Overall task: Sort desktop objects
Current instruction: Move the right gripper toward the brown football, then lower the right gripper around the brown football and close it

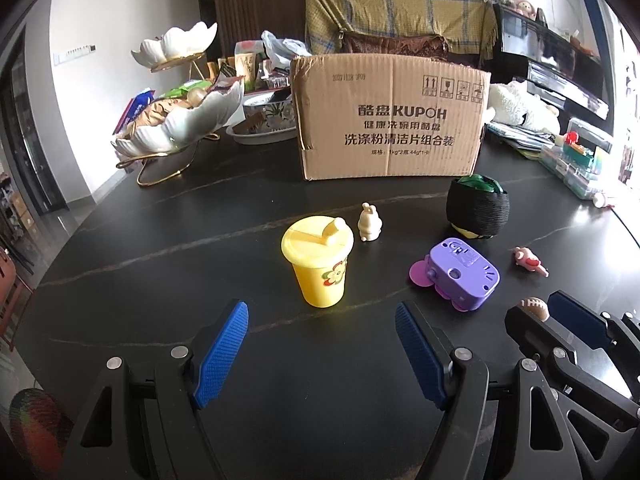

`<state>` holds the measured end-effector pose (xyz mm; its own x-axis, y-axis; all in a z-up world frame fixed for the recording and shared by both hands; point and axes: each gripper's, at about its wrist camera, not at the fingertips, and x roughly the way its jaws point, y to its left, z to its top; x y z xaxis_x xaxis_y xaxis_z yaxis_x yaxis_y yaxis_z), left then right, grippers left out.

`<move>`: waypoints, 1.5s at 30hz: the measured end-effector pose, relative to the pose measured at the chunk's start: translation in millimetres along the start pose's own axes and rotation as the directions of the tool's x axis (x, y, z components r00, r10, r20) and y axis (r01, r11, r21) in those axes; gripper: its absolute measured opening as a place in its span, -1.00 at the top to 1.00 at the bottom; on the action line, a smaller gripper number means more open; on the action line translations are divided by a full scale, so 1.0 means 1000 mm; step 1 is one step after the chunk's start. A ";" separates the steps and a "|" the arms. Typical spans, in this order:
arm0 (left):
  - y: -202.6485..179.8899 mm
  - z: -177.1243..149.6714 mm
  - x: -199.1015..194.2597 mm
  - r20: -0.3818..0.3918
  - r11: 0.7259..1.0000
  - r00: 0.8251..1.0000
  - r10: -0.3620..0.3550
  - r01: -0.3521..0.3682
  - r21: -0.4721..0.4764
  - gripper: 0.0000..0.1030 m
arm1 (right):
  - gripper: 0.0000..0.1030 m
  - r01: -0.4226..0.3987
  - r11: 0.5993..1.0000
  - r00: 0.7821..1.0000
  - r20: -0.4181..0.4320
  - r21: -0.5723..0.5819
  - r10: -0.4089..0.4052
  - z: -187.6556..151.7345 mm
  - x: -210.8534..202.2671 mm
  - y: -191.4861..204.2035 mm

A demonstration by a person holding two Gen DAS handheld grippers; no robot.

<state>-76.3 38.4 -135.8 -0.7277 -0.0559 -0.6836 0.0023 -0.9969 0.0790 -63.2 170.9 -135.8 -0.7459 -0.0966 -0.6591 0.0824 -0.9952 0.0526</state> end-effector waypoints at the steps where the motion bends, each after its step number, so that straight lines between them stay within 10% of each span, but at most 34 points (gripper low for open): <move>1: 0.000 0.000 0.002 -0.002 1.000 1.000 -0.003 0.003 -0.001 -0.41 | 0.27 0.003 1.000 1.000 0.000 -0.004 -0.003 0.000 0.001 0.000; 37: -0.027 0.004 0.035 -0.073 0.999 0.997 -0.017 0.019 0.031 -0.41 | 0.28 0.103 0.994 0.992 -0.070 -0.037 -0.105 0.000 0.034 -0.018; 45: -0.030 0.006 0.032 -0.055 0.999 0.998 -0.038 0.040 0.032 -0.42 | 0.63 0.127 0.987 0.990 -0.056 -0.097 -0.133 0.000 0.036 -0.009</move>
<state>-103.9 67.3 -155.3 -0.6883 -0.0208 -0.7252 -0.0489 -0.9960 0.0749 -90.7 176.4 -160.6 -0.7118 0.0374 -0.7014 0.0511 -0.9932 -0.1048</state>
